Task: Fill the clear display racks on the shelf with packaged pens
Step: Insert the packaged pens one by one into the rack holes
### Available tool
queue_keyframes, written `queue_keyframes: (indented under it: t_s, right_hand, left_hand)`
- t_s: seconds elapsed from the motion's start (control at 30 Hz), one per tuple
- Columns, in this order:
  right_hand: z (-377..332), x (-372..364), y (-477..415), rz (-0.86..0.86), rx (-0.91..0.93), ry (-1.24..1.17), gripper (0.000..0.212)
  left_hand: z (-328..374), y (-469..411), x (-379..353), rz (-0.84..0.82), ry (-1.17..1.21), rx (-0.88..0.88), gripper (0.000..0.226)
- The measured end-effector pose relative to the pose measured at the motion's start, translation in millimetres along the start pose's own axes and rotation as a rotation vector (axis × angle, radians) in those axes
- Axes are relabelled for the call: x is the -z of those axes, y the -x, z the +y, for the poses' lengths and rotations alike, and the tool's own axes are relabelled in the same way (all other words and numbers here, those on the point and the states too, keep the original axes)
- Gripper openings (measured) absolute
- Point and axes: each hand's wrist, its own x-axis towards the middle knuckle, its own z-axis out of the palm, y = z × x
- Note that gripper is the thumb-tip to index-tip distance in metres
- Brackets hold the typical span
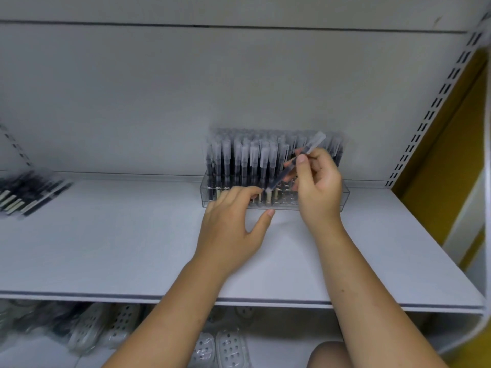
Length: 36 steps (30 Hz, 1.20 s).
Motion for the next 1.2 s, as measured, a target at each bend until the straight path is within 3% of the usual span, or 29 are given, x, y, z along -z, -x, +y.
queue_keyframes:
  t_s: [0.13,0.43,0.77,1.0,1.2]
  right_hand:
    - [8.1,5.6,-3.8,0.099,0.091,0.153,0.009]
    - [13.3,5.9,-4.2,0.071,0.117,0.280,0.011]
    - [25.9,0.4,-4.9,-0.105,0.104,0.474,0.011]
    - [26.5,2.8,-2.4,-0.100,0.062,0.542,0.009]
    - [19.0,3.5,-1.6,-0.031,0.062,0.504,0.020]
  left_hand:
    - [-1.1,0.4,-0.3,-0.008,-0.008,0.014,0.041]
    - [-1.7,-0.3,-0.3,-0.016,-0.001,0.041,0.041]
    - [-1.1,0.2,-0.1,-0.023,0.011,0.054,0.041]
    - [-2.2,0.1,-1.1,-0.018,0.007,0.053,0.040]
    - [-0.9,-1.0,-1.2,-0.015,0.005,0.045,0.040]
